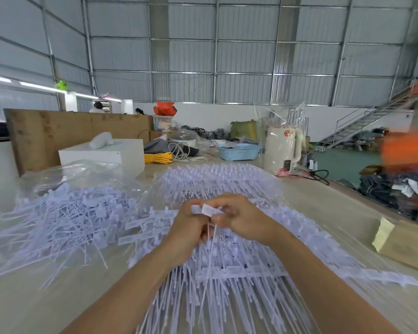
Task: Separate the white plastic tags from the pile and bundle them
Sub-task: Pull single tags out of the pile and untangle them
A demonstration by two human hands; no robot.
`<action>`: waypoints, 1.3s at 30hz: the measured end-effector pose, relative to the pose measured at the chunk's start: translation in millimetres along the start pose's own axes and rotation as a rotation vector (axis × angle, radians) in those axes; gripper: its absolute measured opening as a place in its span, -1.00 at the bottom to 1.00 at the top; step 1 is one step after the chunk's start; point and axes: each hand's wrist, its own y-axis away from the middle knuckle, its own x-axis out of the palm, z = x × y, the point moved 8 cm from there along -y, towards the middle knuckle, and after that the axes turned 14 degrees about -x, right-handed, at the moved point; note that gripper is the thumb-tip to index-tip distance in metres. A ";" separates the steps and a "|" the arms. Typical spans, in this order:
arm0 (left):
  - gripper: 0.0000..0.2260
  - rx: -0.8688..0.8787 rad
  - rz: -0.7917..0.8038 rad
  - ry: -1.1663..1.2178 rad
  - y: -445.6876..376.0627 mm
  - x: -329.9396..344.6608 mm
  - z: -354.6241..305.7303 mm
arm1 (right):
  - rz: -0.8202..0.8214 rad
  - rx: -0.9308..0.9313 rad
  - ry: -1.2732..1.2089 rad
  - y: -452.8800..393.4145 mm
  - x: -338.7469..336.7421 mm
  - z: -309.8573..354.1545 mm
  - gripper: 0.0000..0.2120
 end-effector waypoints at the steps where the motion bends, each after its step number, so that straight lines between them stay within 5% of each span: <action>1: -0.89 -0.013 -0.025 -0.006 -0.1 -1.7 1.1 | -0.023 -0.011 0.060 -1.3 0.6 1.1 -0.78; 5: -0.83 -0.102 -0.119 0.042 1.3 -8.8 7.0 | -0.116 0.045 0.033 0.2 -4.1 -5.7 -0.77; 11: -0.71 -0.242 0.047 0.321 3.1 2.9 9.9 | -0.218 0.064 0.059 -0.4 -14.9 -3.8 -0.64; 15: -0.83 -0.124 0.011 0.051 5.5 4.1 4.3 | -0.181 0.027 0.183 -2.8 -14.1 1.6 -0.59; 19: -0.84 -0.006 -0.073 0.090 5.7 -9.0 -9.6 | -0.092 0.019 0.311 -1.4 -23.4 2.2 -0.71; 27: -0.89 0.075 0.012 0.065 12.9 1.0 -15.9 | 0.008 0.005 0.217 2.6 -17.0 3.4 -0.78; 34: -0.72 0.192 0.015 -0.061 14.5 1.6 -22.0 | -0.008 0.077 0.042 4.9 -12.7 -1.9 -0.84; 39: -0.74 0.112 0.109 -0.009 11.2 8.0 -15.6 | 0.059 0.140 0.009 8.7 -16.5 -3.3 -0.76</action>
